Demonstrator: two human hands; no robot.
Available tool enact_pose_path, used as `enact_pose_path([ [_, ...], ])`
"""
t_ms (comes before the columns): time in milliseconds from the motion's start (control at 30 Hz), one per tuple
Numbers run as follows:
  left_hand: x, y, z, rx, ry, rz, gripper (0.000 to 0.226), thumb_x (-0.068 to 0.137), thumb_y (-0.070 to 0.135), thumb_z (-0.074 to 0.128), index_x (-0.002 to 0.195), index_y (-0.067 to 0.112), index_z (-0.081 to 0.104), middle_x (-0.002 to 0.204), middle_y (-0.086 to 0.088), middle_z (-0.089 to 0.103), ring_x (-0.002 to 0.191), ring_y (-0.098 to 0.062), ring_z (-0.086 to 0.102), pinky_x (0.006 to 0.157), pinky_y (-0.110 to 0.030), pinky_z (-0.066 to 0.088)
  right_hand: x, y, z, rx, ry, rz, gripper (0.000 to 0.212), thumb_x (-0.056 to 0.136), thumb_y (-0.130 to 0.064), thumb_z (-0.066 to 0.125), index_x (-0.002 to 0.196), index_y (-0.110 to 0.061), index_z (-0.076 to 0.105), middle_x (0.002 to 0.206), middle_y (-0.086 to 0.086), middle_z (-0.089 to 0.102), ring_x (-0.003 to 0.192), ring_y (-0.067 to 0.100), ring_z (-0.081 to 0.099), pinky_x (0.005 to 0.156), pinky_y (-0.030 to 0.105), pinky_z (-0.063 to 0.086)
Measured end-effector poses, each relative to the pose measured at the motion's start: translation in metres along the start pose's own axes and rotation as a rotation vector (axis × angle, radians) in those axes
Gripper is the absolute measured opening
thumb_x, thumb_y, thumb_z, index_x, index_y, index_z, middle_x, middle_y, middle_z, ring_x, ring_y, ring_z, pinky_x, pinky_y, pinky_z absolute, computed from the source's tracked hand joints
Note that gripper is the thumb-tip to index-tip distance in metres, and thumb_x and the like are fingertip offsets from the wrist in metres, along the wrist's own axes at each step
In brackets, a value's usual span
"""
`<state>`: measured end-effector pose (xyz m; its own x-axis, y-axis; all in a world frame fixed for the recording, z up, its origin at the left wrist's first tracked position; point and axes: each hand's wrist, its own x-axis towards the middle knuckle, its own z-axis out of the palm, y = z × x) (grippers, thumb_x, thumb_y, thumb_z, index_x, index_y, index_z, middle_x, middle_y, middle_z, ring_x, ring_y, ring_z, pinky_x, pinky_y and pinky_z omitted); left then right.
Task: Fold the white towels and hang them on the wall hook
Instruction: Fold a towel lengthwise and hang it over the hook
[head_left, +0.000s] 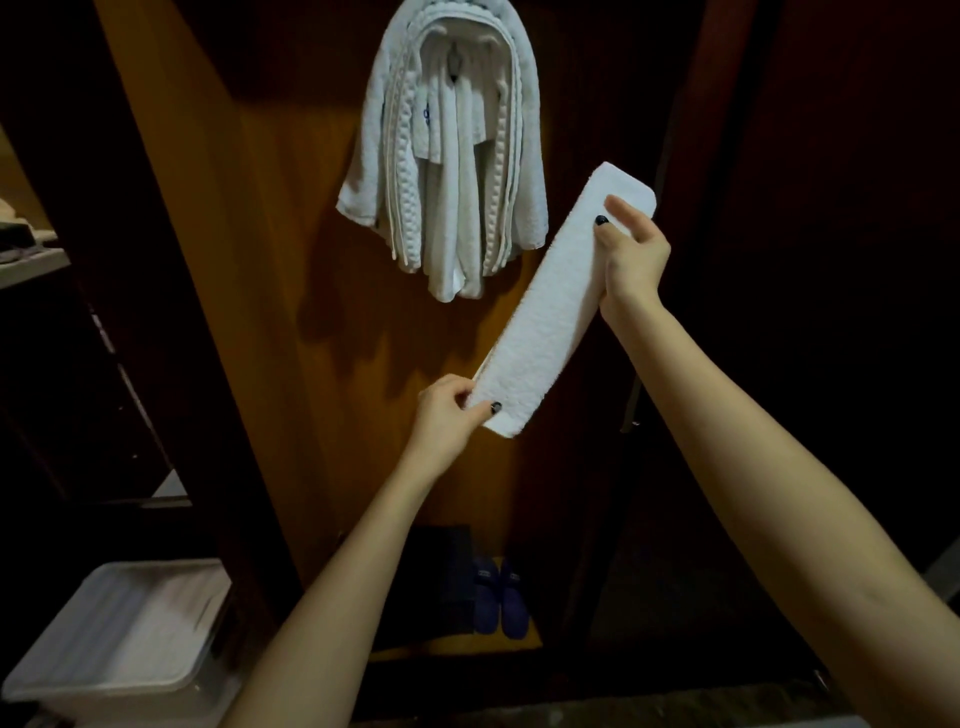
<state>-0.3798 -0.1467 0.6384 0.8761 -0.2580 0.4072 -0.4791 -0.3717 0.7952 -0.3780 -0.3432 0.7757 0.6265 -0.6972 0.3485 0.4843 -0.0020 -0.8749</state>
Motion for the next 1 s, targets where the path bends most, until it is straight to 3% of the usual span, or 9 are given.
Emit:
enact_pose_path([
  [33, 0.003, -0.002, -0.009, -0.075, 0.006, -0.010, 0.007, 0.079, 0.012, 0.073, 0.084, 0.014, 0.069, 0.083, 0.001, 0.064, 0.074, -0.007, 0.059, 0.061, -0.021, 0.041, -0.001, -0.001, -0.002, -0.008, 0.002, 0.002, 0.030, 0.091, -0.005, 0.061, 0.119, -0.014, 0.066, 0.129, 0.001, 0.060, 0.120, 0.016, 0.056, 0.105, 0.035, 0.046],
  [133, 0.013, -0.007, -0.037, -0.386, 0.017, -0.044, 0.019, 0.084, 0.004, 0.066, 0.081, 0.023, 0.064, 0.078, 0.008, 0.064, 0.067, 0.003, 0.057, 0.061, -0.015, 0.045, -0.001, -0.006, -0.011, -0.003, 0.015, -0.015, 0.030, 0.090, -0.004, 0.061, 0.119, -0.015, 0.065, 0.129, 0.001, 0.058, 0.118, 0.016, 0.056, 0.100, 0.032, 0.050],
  [233, 0.030, -0.010, -0.068, -0.735, 0.049, -0.039, 0.028, 0.089, -0.004, 0.055, 0.096, 0.023, 0.057, 0.096, 0.002, 0.062, 0.081, -0.004, 0.062, 0.062, -0.019, 0.051, 0.002, -0.014, -0.019, -0.018, -0.049, -0.042, 0.028, 0.089, -0.004, 0.062, 0.115, -0.015, 0.065, 0.128, 0.005, 0.057, 0.115, 0.021, 0.059, 0.094, 0.038, 0.054],
  [300, 0.045, -0.008, -0.089, -0.821, 0.008, 0.025, 0.035, 0.093, -0.004, 0.050, 0.110, 0.025, 0.058, 0.116, -0.002, 0.060, 0.101, -0.008, 0.062, 0.078, -0.023, 0.054, 0.003, -0.021, -0.020, -0.068, -0.138, -0.075, 0.029, 0.089, -0.005, 0.062, 0.116, -0.014, 0.065, 0.127, 0.007, 0.057, 0.109, 0.022, 0.062, 0.086, 0.039, 0.058],
  [367, 0.063, -0.002, -0.109, -0.838, -0.045, 0.047, 0.036, 0.095, -0.002, 0.046, 0.116, 0.023, 0.060, 0.129, -0.006, 0.058, 0.111, -0.011, 0.061, 0.088, -0.025, 0.053, 0.004, -0.028, -0.016, -0.104, -0.206, -0.102, 0.030, 0.089, -0.005, 0.062, 0.116, -0.017, 0.064, 0.124, 0.003, 0.055, 0.104, 0.018, 0.062, 0.078, 0.036, 0.060],
  [467, 0.092, 0.010, -0.139, -0.808, -0.110, -0.021, 0.034, 0.094, -0.006, 0.043, 0.101, 0.013, 0.071, 0.126, -0.011, 0.061, 0.104, -0.012, 0.065, 0.076, -0.021, 0.054, 0.011, -0.040, -0.010, -0.192, -0.268, -0.100, 0.019, 0.089, -0.008, 0.062, 0.106, -0.016, 0.066, 0.118, 0.005, 0.057, 0.103, 0.019, 0.061, 0.068, 0.029, 0.059],
  [600, 0.136, 0.027, -0.175, -0.710, -0.178, -0.022, 0.029, 0.095, -0.006, 0.040, 0.100, 0.007, 0.065, 0.114, -0.009, 0.063, 0.090, -0.011, 0.068, 0.068, -0.021, 0.056, 0.038, -0.056, -0.001, -0.240, -0.342, -0.067, 0.008, 0.088, -0.006, 0.063, 0.093, -0.008, 0.068, 0.098, 0.006, 0.062, 0.091, 0.018, 0.064, 0.059, 0.023, 0.056],
  [767, 0.197, 0.056, -0.210, -0.643, -0.147, 0.105, 0.022, 0.091, -0.002, 0.051, 0.102, 0.011, 0.065, 0.098, -0.006, 0.064, 0.072, -0.008, 0.066, 0.055, -0.021, 0.054, 0.083, -0.071, 0.026, -0.174, -0.438, -0.102, 0.005, 0.089, -0.007, 0.065, 0.091, -0.007, 0.068, 0.099, 0.008, 0.062, 0.084, 0.015, 0.067, 0.066, 0.027, 0.058],
  [1000, 0.294, 0.098, -0.235, -0.561, -0.035, 0.273, 0.018, 0.088, 0.013, 0.062, 0.103, 0.020, 0.064, 0.097, -0.003, 0.063, 0.074, -0.006, 0.064, 0.056, -0.019, 0.053, 0.160, -0.094, 0.091, -0.084, -0.412, -0.273, 0.018, 0.093, -0.005, 0.059, 0.110, -0.001, 0.064, 0.095, 0.006, 0.067, 0.077, 0.010, 0.071, 0.065, 0.022, 0.056],
])
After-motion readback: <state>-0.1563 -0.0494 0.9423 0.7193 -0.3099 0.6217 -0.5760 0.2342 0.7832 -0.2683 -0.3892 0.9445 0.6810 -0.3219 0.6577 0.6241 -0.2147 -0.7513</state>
